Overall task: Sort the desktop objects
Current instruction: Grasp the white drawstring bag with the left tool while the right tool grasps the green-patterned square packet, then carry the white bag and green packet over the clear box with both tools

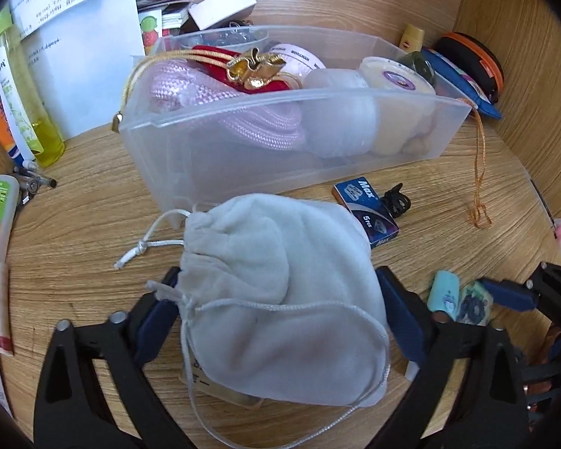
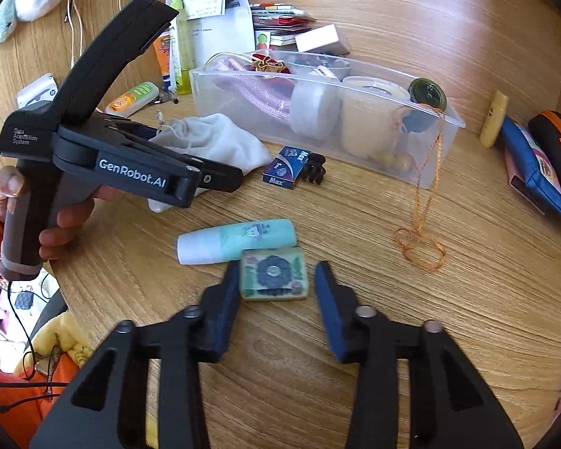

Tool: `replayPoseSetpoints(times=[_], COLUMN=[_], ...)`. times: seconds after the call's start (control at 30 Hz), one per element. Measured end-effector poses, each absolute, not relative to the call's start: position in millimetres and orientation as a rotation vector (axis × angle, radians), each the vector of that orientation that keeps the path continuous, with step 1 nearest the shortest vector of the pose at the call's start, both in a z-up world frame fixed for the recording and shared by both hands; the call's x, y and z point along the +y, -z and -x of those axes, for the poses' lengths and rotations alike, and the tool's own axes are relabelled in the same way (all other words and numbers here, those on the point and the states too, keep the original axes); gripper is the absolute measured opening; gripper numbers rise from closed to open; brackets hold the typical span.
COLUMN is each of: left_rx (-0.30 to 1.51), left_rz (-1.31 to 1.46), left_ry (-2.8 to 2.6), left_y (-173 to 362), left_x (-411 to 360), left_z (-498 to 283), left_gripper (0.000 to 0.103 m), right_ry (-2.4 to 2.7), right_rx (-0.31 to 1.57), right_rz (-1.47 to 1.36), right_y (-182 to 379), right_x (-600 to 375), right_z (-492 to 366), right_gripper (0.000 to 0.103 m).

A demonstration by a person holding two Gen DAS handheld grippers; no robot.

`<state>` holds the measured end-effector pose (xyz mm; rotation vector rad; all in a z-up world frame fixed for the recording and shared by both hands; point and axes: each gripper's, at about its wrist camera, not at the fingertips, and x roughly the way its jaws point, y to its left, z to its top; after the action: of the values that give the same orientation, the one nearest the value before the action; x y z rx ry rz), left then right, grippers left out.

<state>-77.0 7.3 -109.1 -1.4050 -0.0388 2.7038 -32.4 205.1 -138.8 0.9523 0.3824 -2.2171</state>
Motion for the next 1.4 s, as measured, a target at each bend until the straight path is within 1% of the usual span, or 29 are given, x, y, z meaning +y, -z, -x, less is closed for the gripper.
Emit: replayPoseSetpoints(times=[0.07,0.1,0.17,0.27,0.37,0.47,0.63,0.73,0.97,1.2,1.4], left_rx=[-0.014,-0.019,-0.022,-0.006,0.024,0.013,-0.065,-0.071,-0.103,-0.149,-0.178], left_rz=[1.375,1.362,1.337,1.292,1.244,1.204,1.157,1.120,0.962,0.848,0.788], left_ry=[-2.688,-2.686,-2.676,-2.683,-2.689,-2.703,-2.741,-2.781,-2.886,-2.970,-3.010], left_y=[107,106,104,100,97,93,86,79,41,15,1], left_x=[8,7,6,5,6,4,-7,-12,-27,-41,-46], left_z=[74,72,68,61,53,47,44,41,31,39,56], left_gripper=[0.079,0.076,0.067,0.060,0.056,0.054,0.054,0.054,0.054,0.054,0.054], right_ry=[2.212,2.209,2.206,2.220,2.245,2.268,2.308,2.323,2.351,2.382,2.385], right_rx=[0.369,0.356,0.342,0.323,0.293,0.259,0.228,0.224,0.200,0.201,0.192], right_rz=[-0.953,-0.954,-0.960,-0.960,-0.949,-0.943,-0.940,-0.937,-0.891,-0.804,-0.790], right_y=[139,139,139,135,126,118,107,101,80,52,41], right_x=[205,206,208,212,221,229,239,241,242,229,212], right_z=[34,34,36,37,39,44,56,65,83,100,121], right_gripper=[0.031,0.031,0.031,0.031,0.031,0.031,0.031,0.031,0.031,0.031,0.031])
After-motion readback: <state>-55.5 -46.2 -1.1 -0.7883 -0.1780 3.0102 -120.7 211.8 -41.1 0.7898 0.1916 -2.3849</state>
